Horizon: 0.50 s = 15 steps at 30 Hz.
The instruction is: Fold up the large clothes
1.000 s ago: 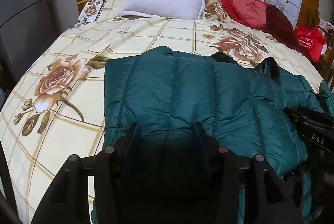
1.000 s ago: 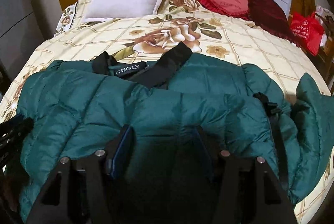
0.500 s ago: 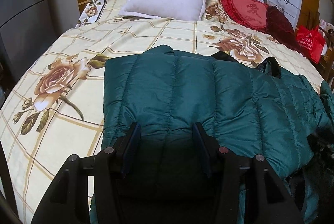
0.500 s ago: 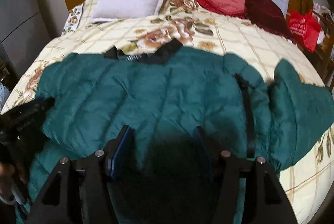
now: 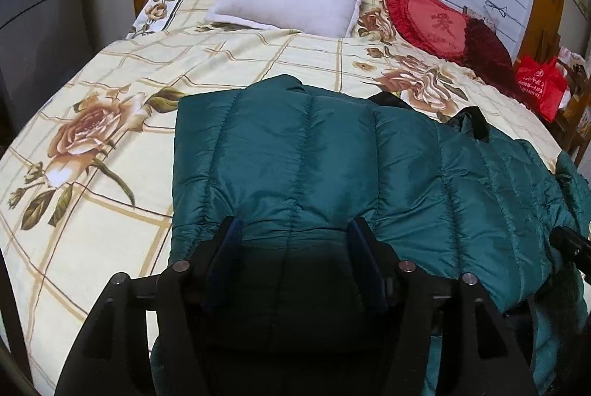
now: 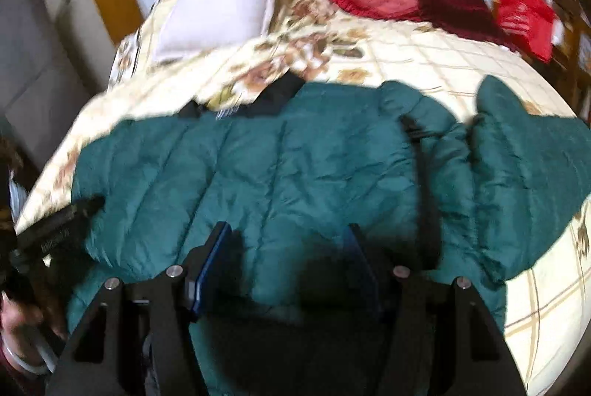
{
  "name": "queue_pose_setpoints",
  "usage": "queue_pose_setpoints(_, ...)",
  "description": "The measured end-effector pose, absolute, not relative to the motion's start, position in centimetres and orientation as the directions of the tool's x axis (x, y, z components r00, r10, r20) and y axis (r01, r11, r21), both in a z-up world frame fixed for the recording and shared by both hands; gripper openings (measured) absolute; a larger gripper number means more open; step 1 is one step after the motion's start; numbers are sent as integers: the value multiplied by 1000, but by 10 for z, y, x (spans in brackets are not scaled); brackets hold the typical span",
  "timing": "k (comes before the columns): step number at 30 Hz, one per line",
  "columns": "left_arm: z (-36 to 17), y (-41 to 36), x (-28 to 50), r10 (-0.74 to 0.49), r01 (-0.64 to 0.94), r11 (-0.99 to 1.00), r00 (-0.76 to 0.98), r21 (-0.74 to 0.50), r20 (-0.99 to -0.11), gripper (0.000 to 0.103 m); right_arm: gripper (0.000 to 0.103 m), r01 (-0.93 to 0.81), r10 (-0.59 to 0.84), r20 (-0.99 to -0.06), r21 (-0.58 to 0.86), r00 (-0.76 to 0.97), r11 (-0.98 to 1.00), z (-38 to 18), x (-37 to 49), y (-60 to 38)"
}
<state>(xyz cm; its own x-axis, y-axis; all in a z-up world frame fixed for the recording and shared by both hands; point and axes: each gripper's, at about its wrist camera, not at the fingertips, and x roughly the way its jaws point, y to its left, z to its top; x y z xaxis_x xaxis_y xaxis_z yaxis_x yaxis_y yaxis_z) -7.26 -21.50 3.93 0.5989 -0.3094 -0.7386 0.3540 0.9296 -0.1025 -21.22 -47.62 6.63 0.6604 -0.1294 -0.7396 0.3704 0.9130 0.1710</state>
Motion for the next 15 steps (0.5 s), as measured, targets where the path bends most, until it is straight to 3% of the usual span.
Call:
queue_pose_setpoints(7,46,-213,-81,-302,348,933,607,-95,-735,74,67,363,-188,-803,38,565,931,51,-192,-469)
queue_pose_setpoints(15,86,-214,-130,-361,369,917,609,-151,-706,74,67,338,-152,-766,90,625,937,86,-228,-466)
